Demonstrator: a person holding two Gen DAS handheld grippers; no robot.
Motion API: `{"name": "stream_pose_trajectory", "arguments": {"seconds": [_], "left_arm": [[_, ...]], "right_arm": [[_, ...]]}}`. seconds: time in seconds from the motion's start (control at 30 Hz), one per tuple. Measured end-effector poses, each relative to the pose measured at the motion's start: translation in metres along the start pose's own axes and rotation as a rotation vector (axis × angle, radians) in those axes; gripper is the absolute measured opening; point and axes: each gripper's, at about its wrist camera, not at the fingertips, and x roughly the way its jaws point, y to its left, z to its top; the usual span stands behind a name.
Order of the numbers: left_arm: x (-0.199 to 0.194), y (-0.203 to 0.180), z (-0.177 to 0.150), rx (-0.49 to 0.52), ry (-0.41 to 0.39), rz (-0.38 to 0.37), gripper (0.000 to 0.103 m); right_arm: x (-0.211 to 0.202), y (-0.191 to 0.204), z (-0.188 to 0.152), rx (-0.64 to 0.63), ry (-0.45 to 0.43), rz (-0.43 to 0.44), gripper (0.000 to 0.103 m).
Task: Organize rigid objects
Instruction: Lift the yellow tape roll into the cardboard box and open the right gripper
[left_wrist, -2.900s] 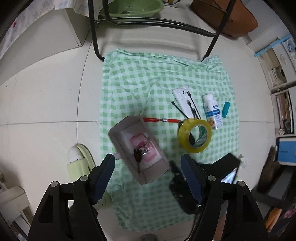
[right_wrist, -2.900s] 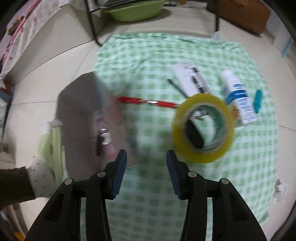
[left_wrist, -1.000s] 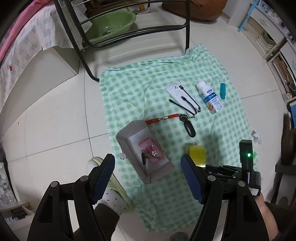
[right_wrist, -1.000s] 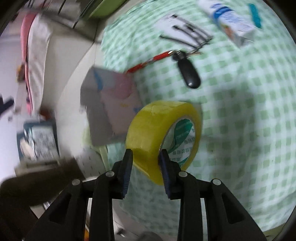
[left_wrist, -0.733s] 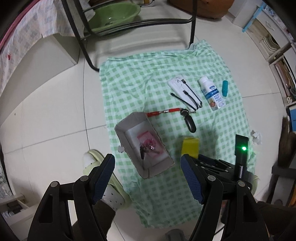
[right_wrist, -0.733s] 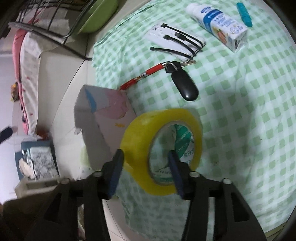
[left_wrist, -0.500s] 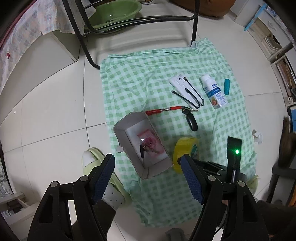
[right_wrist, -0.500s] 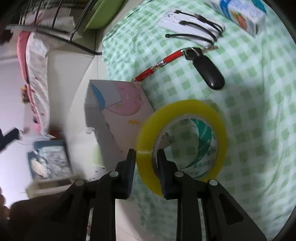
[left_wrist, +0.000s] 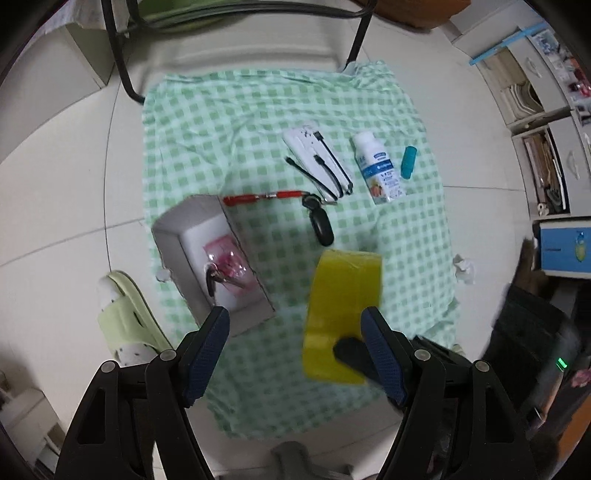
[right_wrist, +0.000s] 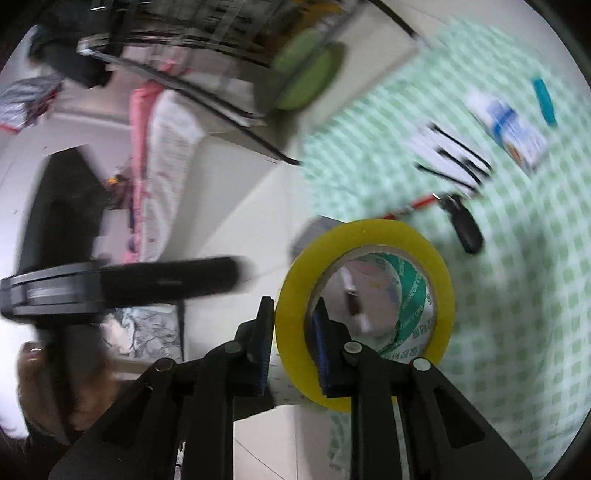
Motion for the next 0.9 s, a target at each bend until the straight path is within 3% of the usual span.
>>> {"name": "stream_pose_trajectory", "arguments": {"seconds": [0.17, 0.33, 0.43, 0.47, 0.5, 0.53, 0.63, 0.73, 0.8, 0.9], "left_arm": [[-0.001, 0.01, 0.005, -0.064, -0.016, -0.065, 0.075], [0.015, 0.011, -0.005, -0.093, 0.072, -0.177, 0.075], [0.023, 0.015, -0.001, -0.092, 0.094, -0.173, 0.074], [0.023, 0.015, 0.001, -0.088, 0.085, -0.167, 0.068], [0.02, 0.017, 0.003, -0.075, 0.067, -0.136, 0.046], [0.017, 0.02, 0.005, -0.054, 0.053, -0.09, 0.042], [0.015, 0.033, 0.006, -0.094, 0.037, -0.1, 0.041], [0.015, 0.048, 0.005, -0.125, 0.01, -0.009, 0.04], [0.017, 0.059, 0.006, -0.149, -0.008, 0.061, 0.04], [0.02, 0.073, 0.011, -0.197, -0.015, 0.091, 0.04]], "right_arm": [[-0.006, 0.014, -0.009, -0.008, -0.006, 0.06, 0.022], [-0.002, 0.028, -0.011, -0.036, 0.005, 0.079, 0.022], [0.003, 0.04, -0.008, -0.056, 0.007, 0.118, 0.022], [0.004, 0.043, -0.008, -0.064, 0.01, 0.125, 0.022], [0.005, 0.048, -0.007, -0.081, 0.012, 0.123, 0.023], [0.006, 0.05, -0.006, -0.088, 0.007, 0.111, 0.023], [0.013, 0.055, -0.002, -0.098, 0.026, 0.087, 0.026], [0.019, 0.062, -0.001, -0.153, 0.041, -0.039, 0.038], [0.023, 0.058, -0.002, -0.217, 0.051, -0.22, 0.063], [0.028, 0.044, -0.007, -0.309, 0.075, -0.483, 0.067]]}}
